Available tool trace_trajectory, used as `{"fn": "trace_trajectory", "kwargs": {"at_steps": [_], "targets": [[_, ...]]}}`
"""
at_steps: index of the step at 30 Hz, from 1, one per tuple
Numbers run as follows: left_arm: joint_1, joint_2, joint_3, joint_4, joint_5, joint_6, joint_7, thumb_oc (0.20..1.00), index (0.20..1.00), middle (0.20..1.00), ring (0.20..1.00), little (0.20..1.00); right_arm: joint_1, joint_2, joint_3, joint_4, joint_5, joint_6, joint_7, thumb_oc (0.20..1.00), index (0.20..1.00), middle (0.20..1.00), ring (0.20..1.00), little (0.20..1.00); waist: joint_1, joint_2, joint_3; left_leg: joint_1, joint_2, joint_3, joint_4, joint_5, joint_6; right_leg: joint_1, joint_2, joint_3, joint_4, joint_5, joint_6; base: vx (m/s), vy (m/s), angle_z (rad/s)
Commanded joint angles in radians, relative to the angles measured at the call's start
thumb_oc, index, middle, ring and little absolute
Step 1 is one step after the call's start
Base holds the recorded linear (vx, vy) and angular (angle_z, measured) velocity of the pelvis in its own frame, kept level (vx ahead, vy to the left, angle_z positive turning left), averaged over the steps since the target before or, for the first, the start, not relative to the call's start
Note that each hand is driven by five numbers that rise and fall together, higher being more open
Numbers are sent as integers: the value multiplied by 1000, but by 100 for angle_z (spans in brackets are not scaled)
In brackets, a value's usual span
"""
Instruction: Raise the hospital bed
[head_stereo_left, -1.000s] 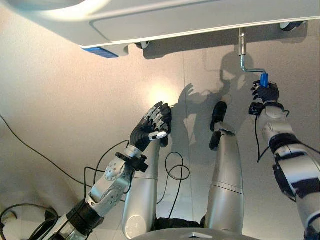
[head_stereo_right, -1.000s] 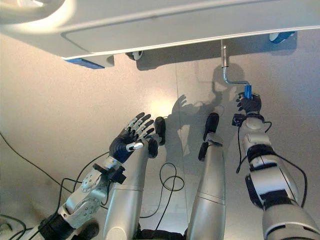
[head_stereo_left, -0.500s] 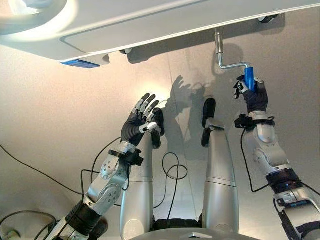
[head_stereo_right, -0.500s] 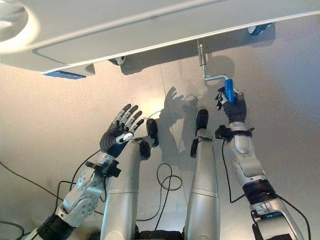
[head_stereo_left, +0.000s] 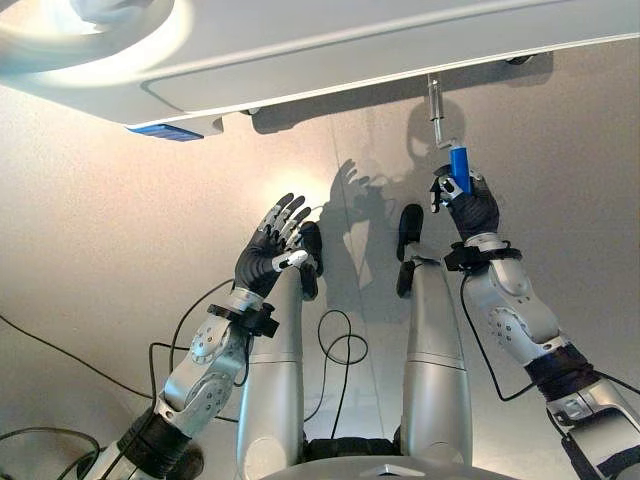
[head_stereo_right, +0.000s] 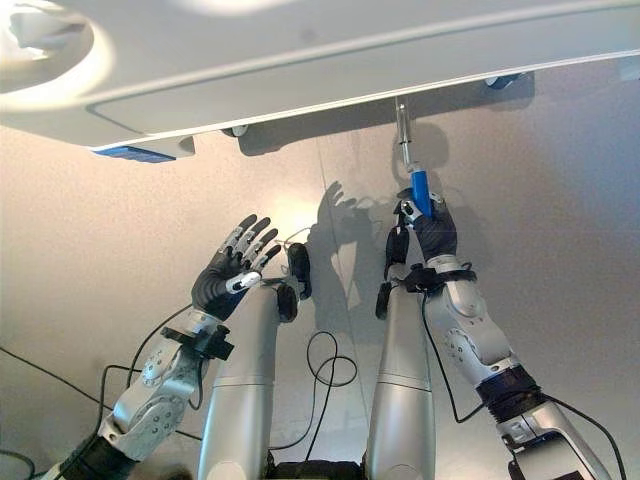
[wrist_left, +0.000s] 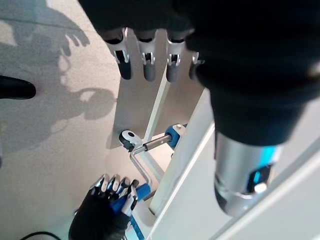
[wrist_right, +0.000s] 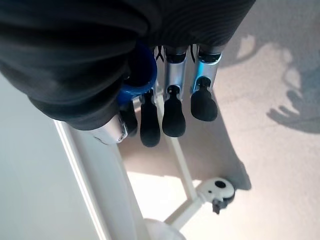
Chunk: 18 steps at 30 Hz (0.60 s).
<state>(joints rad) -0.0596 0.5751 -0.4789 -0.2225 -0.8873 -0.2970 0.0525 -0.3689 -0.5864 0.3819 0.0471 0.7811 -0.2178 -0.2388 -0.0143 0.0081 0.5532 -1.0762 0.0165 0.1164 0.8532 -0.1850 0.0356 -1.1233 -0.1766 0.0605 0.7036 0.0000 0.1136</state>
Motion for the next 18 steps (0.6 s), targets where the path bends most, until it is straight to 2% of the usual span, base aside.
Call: {"fn": "trace_trajectory", "kwargs": {"at_steps": [1,10,18], "targets": [[56,0,6,-100,4,-19,3,1000,1000,1000,1000,1000,-83,-6,90,-275,-101,-115,107,200,200,200,200,200,26,0,-33,-34,-5,-66,-217,269,-125,-20,12,-64,78,53,8,0,0,0],[50,-25,-1,-97,-1,-16,28,1000,1000,1000,1000,1000,-203,89,200,-161,-179,-67,75,200,200,200,200,200,57,12,-33,-51,-10,-75,-193,271,-126,-24,4,-70,92,57,11,2,4,1],[43,-42,-2,-88,-3,-17,41,1000,1000,1000,1000,1000,-254,153,251,-66,-227,-39,72,200,200,200,200,200,76,18,-33,-61,-16,-78,-181,270,-127,-25,0,-73,94,58,11,0,0,0]]}}
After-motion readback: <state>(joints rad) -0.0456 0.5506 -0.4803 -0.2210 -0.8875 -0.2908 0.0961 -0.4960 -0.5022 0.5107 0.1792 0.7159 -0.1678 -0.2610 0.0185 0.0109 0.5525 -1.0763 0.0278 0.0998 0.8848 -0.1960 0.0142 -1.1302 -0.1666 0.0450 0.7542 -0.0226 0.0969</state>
